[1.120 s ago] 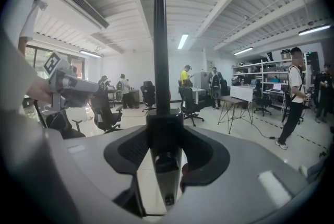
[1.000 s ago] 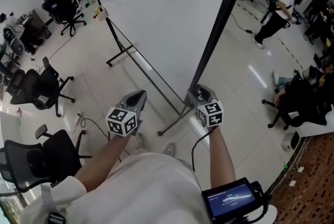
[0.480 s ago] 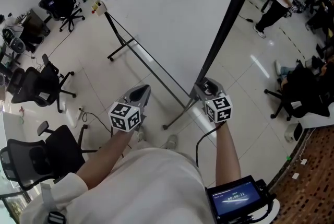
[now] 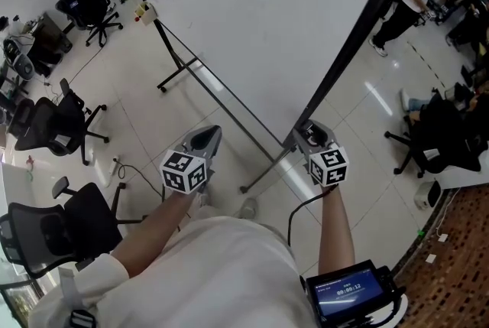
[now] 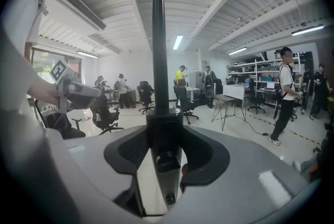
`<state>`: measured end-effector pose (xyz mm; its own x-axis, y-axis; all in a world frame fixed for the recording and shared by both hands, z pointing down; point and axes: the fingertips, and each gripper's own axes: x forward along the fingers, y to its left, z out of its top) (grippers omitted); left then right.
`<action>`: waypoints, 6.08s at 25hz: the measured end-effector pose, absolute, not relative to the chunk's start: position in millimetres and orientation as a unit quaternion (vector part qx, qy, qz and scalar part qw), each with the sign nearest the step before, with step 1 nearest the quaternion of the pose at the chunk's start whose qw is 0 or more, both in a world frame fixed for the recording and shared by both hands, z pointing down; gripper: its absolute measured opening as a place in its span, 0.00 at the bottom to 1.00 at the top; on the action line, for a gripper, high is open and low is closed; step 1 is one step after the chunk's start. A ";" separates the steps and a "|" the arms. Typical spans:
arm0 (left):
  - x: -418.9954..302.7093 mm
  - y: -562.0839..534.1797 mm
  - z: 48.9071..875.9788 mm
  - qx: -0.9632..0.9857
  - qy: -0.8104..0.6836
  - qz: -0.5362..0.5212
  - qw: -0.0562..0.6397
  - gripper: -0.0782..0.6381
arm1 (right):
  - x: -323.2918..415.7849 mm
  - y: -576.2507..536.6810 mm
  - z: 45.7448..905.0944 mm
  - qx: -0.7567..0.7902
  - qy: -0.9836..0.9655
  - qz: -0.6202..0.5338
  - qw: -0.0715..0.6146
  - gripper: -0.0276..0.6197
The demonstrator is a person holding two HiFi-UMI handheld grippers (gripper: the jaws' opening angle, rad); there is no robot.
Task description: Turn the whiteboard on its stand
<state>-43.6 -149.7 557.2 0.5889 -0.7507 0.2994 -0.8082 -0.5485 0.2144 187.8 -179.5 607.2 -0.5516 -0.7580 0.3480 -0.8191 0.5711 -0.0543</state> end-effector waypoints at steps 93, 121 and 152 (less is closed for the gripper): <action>-1.5 -157.3 552.5 0.903 -0.379 0.120 0.163 0.13 | 320.2 -119.6 605.4 0.513 -0.842 0.117 0.120 0.33; 17.3 -137.0 552.3 0.883 -0.432 0.098 0.154 0.13 | 320.8 -115.7 610.8 0.495 -0.854 0.109 0.118 0.33; 70.5 -122.4 545.9 0.887 -0.426 0.110 0.140 0.13 | 421.0 -56.8 607.3 0.523 -0.836 0.122 0.111 0.33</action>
